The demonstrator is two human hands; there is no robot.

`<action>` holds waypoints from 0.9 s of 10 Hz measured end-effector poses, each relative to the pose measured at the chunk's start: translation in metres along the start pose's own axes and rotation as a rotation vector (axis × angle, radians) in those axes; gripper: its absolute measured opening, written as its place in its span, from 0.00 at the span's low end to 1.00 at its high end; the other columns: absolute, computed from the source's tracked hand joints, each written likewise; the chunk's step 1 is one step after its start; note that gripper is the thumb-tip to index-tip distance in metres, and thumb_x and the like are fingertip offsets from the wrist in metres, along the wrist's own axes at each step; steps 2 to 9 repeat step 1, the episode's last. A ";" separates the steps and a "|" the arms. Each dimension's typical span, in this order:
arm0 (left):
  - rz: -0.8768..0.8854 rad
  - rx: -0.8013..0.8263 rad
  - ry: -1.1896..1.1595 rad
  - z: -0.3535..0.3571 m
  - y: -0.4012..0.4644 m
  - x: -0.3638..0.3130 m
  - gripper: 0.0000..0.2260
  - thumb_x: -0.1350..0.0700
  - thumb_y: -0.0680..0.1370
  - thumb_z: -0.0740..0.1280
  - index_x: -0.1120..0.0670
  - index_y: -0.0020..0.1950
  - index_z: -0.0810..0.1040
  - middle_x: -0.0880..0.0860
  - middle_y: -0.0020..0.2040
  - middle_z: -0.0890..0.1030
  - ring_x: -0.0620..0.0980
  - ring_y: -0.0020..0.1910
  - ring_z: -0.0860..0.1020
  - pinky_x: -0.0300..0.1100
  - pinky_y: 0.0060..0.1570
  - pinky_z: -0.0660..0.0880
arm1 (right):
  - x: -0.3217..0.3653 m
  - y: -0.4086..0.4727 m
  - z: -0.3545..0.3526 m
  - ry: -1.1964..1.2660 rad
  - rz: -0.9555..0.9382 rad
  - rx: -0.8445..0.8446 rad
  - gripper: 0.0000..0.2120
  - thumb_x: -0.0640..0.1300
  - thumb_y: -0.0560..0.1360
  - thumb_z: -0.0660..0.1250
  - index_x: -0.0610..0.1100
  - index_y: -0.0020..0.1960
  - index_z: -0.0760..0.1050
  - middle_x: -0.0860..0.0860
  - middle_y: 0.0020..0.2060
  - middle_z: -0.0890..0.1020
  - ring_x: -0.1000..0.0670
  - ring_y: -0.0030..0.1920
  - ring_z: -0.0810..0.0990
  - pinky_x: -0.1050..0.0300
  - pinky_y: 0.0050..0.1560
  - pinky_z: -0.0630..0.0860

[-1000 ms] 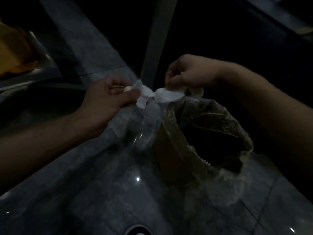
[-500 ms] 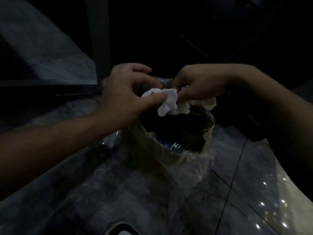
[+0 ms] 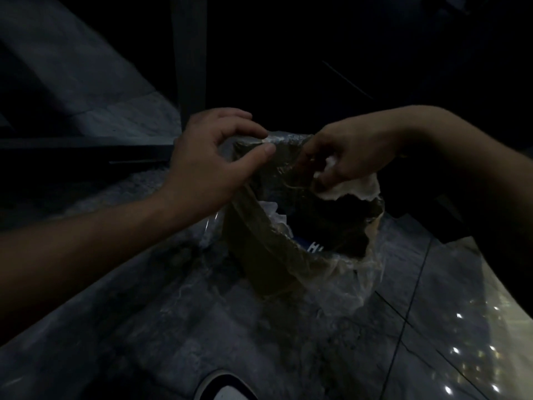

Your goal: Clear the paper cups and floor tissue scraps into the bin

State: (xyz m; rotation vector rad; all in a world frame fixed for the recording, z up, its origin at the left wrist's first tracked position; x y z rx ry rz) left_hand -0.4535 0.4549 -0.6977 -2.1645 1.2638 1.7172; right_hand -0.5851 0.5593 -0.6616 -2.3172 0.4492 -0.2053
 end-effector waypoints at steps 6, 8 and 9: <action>0.016 -0.023 -0.004 -0.008 -0.001 -0.001 0.11 0.45 0.74 0.71 0.47 0.53 0.83 0.47 0.58 0.80 0.48 0.64 0.76 0.50 0.65 0.73 | 0.000 -0.001 0.002 0.090 0.077 0.067 0.20 0.51 0.73 0.71 0.53 0.64 0.74 0.51 0.57 0.80 0.44 0.51 0.83 0.46 0.46 0.84; 0.016 -0.023 -0.004 -0.008 -0.001 -0.001 0.11 0.45 0.74 0.71 0.47 0.53 0.83 0.47 0.58 0.80 0.48 0.64 0.76 0.50 0.65 0.73 | 0.000 -0.001 0.002 0.090 0.077 0.067 0.20 0.51 0.73 0.71 0.53 0.64 0.74 0.51 0.57 0.80 0.44 0.51 0.83 0.46 0.46 0.84; 0.016 -0.023 -0.004 -0.008 -0.001 -0.001 0.11 0.45 0.74 0.71 0.47 0.53 0.83 0.47 0.58 0.80 0.48 0.64 0.76 0.50 0.65 0.73 | 0.000 -0.001 0.002 0.090 0.077 0.067 0.20 0.51 0.73 0.71 0.53 0.64 0.74 0.51 0.57 0.80 0.44 0.51 0.83 0.46 0.46 0.84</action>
Point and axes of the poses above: each hand's wrist, its own y-axis towards the middle knuckle, its own z-axis out of the palm, x = y × z, the point moved 8 cm from there along y, towards the middle knuckle
